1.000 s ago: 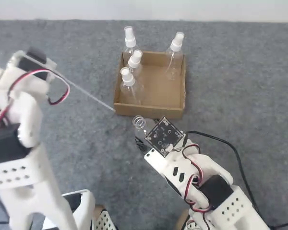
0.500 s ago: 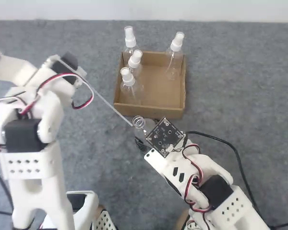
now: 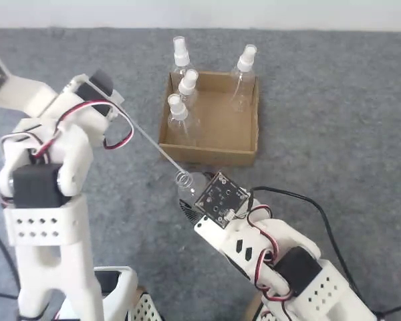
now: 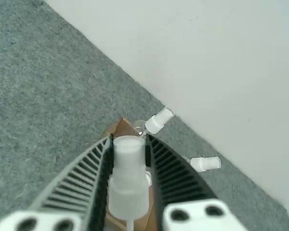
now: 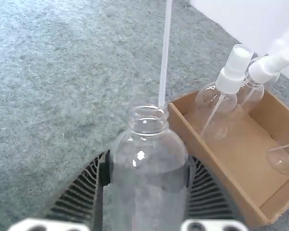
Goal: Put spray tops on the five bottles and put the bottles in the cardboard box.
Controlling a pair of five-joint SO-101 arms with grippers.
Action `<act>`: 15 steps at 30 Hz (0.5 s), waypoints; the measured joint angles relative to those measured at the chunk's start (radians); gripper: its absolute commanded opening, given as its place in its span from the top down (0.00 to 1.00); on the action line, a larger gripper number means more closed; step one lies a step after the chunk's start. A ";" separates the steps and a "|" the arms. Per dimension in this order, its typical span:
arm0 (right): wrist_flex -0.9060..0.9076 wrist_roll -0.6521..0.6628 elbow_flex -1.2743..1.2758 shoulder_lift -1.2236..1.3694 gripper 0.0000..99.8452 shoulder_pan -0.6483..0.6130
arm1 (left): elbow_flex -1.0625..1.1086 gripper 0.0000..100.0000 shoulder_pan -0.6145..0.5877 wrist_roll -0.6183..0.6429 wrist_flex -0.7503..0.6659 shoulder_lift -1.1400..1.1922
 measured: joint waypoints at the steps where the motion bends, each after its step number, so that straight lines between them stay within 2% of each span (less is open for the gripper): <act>1: 0.000 0.000 0.000 0.000 0.92 0.000 | 0.000 0.99 0.000 -0.006 0.000 0.000; 8: 0.000 0.000 0.000 0.000 0.92 0.003 | 0.063 0.99 -0.015 -0.031 -0.002 -0.115; 15: 0.000 0.000 0.000 0.000 0.92 0.003 | 0.354 0.99 0.005 -0.034 -0.213 -0.265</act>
